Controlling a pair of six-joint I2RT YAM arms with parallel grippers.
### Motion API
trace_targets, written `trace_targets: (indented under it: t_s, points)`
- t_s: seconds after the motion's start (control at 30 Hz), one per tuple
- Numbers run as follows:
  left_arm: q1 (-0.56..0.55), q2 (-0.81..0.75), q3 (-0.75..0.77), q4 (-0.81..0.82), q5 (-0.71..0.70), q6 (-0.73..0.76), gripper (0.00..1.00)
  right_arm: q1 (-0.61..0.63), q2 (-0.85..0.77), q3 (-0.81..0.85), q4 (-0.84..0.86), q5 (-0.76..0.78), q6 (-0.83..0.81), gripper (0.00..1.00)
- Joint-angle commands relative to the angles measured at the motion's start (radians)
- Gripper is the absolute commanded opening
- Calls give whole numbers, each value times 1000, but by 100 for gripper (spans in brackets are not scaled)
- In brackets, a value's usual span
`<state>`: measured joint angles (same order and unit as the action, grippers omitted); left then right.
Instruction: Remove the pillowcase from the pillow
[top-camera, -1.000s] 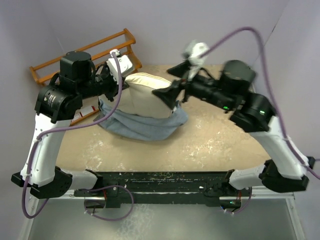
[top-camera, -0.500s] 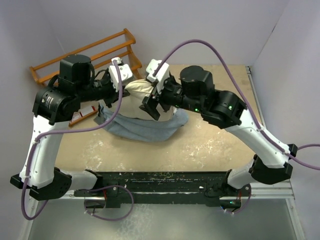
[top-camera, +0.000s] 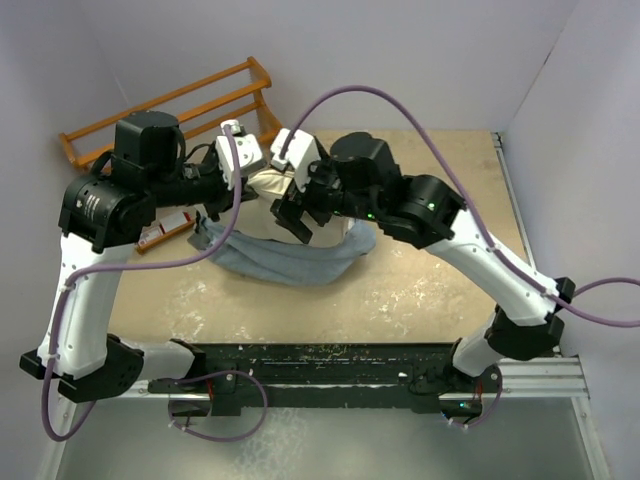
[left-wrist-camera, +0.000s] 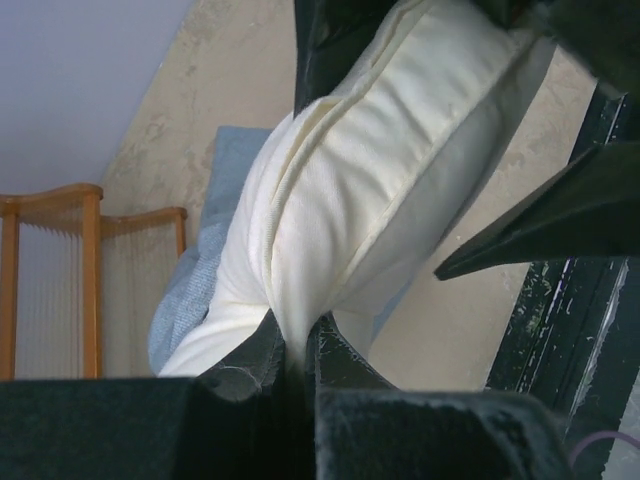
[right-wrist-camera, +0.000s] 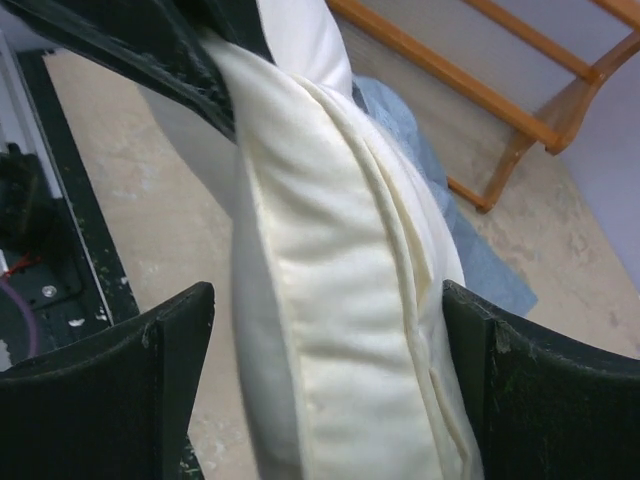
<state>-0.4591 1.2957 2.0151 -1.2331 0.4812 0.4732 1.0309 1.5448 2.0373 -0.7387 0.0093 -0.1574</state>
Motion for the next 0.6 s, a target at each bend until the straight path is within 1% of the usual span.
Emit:
trace_targets:
  t_s: [0.0, 0.03, 0.1, 0.13, 0.2, 0.23, 0.27, 0.3, 0.33, 0.37, 0.4, 0.47, 0.53, 0.57]
  points:
    - [-6, -13, 95, 88, 98, -12, 0, -10, 25, -47, 49, 70, -27, 90]
    - [-6, -14, 102, 88, 108, -16, 0, -19, 17, -67, 88, 104, -24, 87]
    - [-6, -26, 110, 95, 136, -33, 1, -59, -15, -116, 175, 113, 3, 79]
    - [-6, -35, 109, 102, 158, -43, 9, -84, -33, -142, 220, 105, 23, 72]
    - [-6, -50, 113, 105, 214, -55, 25, -130, -66, -184, 281, 94, 63, 51]
    - [-6, -55, 113, 104, 237, -62, 33, -152, -80, -206, 307, 98, 92, 36]
    - [-6, -59, 113, 100, 257, -68, 46, -172, -96, -232, 331, 110, 120, 14]
    - [-6, -59, 110, 95, 265, -75, 60, -194, -121, -251, 355, 147, 163, 0]
    - [-6, -59, 106, 92, 249, -78, 70, -225, -147, -278, 382, 137, 213, 0]
    - [-6, -64, 94, 94, 217, -79, 78, -268, -187, -319, 419, 92, 255, 0]
    - [-6, -75, 70, 106, 173, -79, 83, -302, -241, -377, 491, 50, 287, 0]
    - [-6, -108, -19, 153, 31, -70, 88, -341, -337, -482, 620, 20, 331, 0]
    - [-5, -145, -147, 192, -120, -48, 91, -394, -392, -532, 658, -9, 372, 0]
    - [-4, -160, -210, 200, -174, -35, 91, -419, -412, -550, 662, -34, 387, 0]
